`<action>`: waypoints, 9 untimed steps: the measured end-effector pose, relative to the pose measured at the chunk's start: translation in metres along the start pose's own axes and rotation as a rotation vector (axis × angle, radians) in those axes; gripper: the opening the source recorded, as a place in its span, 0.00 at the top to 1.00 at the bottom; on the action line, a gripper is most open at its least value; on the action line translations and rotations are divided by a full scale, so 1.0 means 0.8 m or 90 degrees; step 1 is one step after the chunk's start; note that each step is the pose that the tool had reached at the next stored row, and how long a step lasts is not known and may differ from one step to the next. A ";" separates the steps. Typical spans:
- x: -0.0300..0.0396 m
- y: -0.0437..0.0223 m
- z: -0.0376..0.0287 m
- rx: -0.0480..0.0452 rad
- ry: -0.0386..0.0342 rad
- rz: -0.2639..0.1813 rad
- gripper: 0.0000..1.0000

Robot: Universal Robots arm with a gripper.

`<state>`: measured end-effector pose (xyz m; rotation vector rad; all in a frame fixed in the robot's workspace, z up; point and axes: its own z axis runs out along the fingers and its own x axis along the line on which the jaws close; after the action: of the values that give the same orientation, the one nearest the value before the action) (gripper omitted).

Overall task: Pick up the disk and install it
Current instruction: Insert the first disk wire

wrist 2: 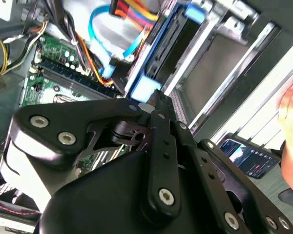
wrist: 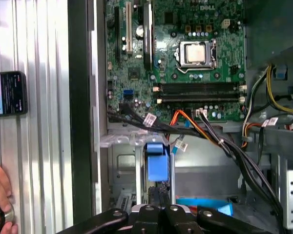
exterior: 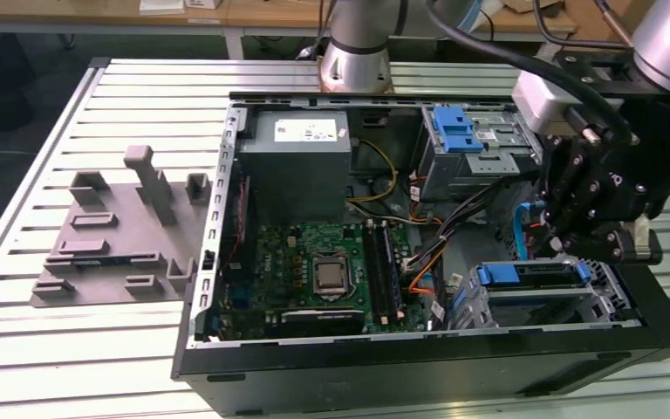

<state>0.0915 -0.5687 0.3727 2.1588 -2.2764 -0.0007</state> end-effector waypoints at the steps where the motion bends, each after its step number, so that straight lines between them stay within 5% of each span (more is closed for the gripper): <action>1: -0.0002 -0.0044 0.0000 0.0000 0.0000 0.000 0.89; 9: -0.0047 -0.0322 0.0008 0.0000 0.0001 0.000 0.89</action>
<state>0.1174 -0.5663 0.3720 2.1588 -2.2762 -0.0006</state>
